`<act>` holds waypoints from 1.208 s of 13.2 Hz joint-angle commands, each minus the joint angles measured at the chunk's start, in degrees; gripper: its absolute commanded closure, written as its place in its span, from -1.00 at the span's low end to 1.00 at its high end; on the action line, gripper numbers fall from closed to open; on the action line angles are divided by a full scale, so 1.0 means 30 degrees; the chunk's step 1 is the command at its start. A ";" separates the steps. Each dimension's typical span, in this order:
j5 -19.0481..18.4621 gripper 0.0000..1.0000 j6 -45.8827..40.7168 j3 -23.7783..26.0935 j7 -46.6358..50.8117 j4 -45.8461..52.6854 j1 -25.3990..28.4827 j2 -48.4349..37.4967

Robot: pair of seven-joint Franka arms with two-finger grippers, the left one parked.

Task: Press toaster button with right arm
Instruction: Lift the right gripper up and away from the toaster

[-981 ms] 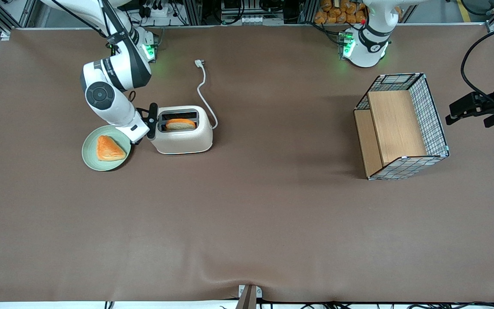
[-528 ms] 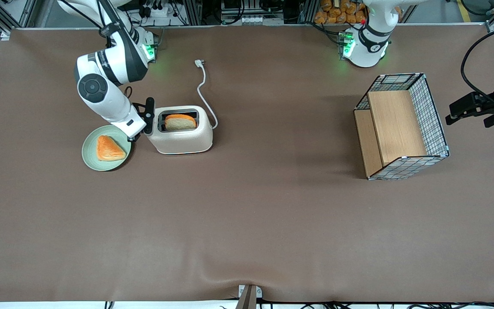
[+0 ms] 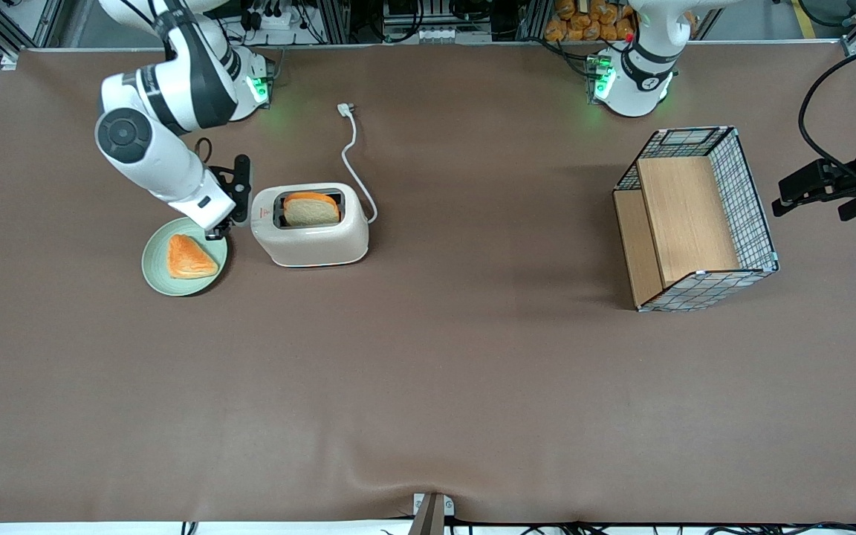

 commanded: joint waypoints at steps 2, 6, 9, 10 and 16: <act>0.0449 -0.99 -0.1447 0.0005 0.1629 0.2061 -0.0446 -0.0142; 0.0596 -1.00 -0.1825 -0.0054 0.4020 0.4085 -0.1090 0.0092; 0.0567 -1.00 -0.2735 -0.0113 0.8766 0.5519 -0.1150 0.0092; 0.0421 -1.00 -0.2736 -0.0113 0.9999 0.6046 -0.1296 0.0121; 0.0215 -1.00 -0.4281 -0.0113 1.5684 1.0201 -0.2526 0.1582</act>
